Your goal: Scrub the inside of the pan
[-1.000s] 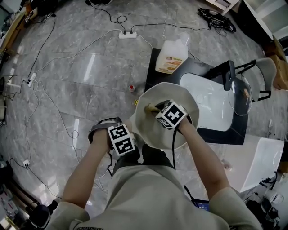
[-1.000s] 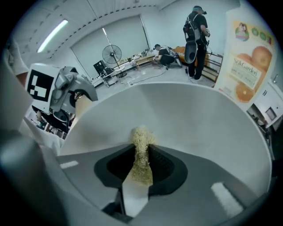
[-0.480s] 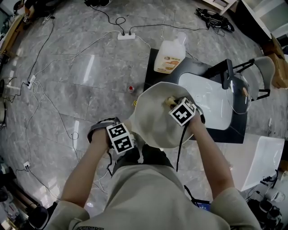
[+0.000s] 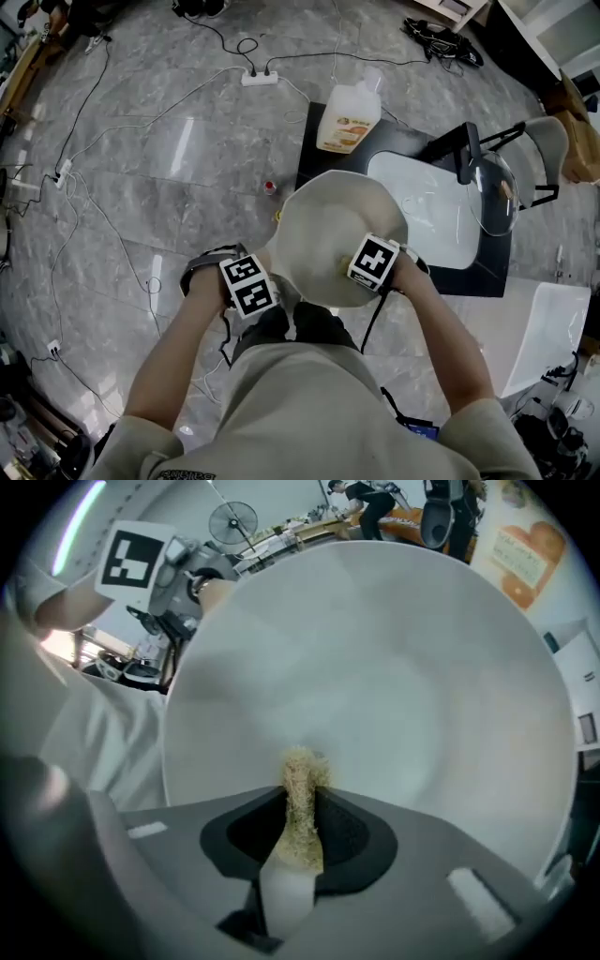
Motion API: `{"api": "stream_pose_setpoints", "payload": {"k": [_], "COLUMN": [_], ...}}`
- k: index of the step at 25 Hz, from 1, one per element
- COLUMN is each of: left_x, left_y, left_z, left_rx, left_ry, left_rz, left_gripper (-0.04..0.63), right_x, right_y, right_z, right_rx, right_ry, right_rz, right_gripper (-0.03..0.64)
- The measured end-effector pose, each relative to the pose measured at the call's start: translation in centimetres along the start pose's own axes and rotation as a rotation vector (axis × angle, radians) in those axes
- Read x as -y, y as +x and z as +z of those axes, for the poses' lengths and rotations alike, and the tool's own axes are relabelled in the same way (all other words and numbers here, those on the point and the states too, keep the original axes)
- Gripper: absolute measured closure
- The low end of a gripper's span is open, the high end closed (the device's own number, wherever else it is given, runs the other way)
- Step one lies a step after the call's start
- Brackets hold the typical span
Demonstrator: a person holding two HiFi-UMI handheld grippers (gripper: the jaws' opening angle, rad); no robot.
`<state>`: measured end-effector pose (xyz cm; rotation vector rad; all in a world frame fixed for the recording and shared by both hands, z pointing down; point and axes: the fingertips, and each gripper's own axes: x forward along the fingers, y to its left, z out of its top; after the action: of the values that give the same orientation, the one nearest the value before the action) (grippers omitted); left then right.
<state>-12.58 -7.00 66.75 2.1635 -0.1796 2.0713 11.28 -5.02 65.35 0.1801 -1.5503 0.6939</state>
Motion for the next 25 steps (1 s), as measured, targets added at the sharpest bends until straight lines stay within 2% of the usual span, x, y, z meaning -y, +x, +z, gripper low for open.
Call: {"api": "stream_pose_setpoints", "payload": {"k": [2,4,9,12,14,18,21,25], "left_x": [-0.1,-0.1,-0.3,-0.4,-0.4,-0.2,-0.7,-0.9], "left_y": [0.0,0.0,-0.1,-0.2,-0.5,-1.7,-3.6,-6.8], "left_z": [0.0,0.0,0.1,0.6,1.1,2.1,2.8,3.8], "left_rx": [-0.001,-0.004,0.007,0.026,0.047,0.114,0.17,0.281], "left_ry": [-0.001,-0.003,0.003,0.005,0.011,0.002,-0.017,-0.079], "left_rz": [0.003,0.007,0.026,0.041,0.055,0.076,0.122,0.139], "left_gripper": [0.545,0.545,0.54,0.498,0.455,0.282,0.268,0.268], "right_x": [-2.4,-3.6,-3.2,-1.9,-0.6,2.1,2.3,1.9], "right_y": [0.9,1.5,1.3,0.6,-0.2,-2.5,-5.2,-9.1], "right_z": [1.5,3.7,8.6,10.6,11.9,13.6,14.0,13.9], "right_rx": [0.056,0.13,0.311,0.42,0.5,0.628,0.719,0.848], "right_ry": [-0.038,-0.05,0.027,0.102,0.126,0.102,0.07,0.093], "right_rz": [0.087,0.129,0.145,0.13,0.065,-0.184,-0.284,-0.332], "right_gripper": [0.518,0.518,0.515,0.514,0.514,0.517,0.517,0.517]}}
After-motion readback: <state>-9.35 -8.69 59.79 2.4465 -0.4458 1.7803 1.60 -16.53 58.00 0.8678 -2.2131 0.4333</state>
